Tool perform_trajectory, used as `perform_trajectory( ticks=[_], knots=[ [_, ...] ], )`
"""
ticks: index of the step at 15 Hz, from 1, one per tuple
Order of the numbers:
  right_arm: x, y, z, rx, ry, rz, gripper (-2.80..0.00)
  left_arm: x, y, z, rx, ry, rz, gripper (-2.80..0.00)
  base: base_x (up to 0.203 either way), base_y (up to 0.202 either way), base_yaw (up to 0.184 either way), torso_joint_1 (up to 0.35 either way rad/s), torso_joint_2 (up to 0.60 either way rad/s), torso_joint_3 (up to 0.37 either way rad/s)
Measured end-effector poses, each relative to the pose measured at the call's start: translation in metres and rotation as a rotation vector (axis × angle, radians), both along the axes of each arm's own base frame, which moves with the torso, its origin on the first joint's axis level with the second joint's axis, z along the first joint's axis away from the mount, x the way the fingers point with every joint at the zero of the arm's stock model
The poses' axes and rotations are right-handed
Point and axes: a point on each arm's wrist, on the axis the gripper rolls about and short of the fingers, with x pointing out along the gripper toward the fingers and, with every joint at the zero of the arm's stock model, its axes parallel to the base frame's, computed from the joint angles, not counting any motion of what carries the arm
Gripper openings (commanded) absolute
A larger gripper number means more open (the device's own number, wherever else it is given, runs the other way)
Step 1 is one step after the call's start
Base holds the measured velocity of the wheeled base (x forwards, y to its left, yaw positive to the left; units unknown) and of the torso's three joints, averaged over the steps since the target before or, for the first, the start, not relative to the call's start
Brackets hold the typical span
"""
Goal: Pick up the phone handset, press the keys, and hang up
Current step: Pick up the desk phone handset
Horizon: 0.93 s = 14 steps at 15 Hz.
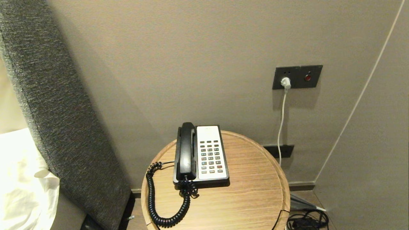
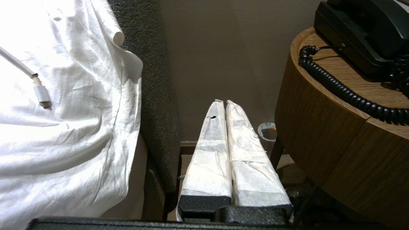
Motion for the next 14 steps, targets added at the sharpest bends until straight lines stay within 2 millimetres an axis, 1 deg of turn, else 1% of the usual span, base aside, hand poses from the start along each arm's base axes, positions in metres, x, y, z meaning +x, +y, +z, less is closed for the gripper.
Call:
perform_trajectory(
  ticks=[4,5,14],
  knots=[
    [0.0000,0.0000,0.0000,-0.001,0.000,0.000,-2.80,0.0000,0.0000,0.0001,0.000,-0.001,0.000,-2.80,0.000,0.000,0.000,0.000,0.00,0.000],
    [0.0000,0.0000,0.0000,0.000,0.000,0.000,-2.80,0.0000,0.0000,0.0000,-0.002,0.000,0.000,-2.80,-0.102,0.000,0.001,0.007,0.01,-0.002],
    [0.0000,0.0000,0.0000,-0.001,0.000,0.000,-2.80,0.0000,0.0000,0.0004,0.000,-0.004,0.000,-2.80,-0.190,0.000,0.000,0.000,0.00,-0.001]
  ],
)
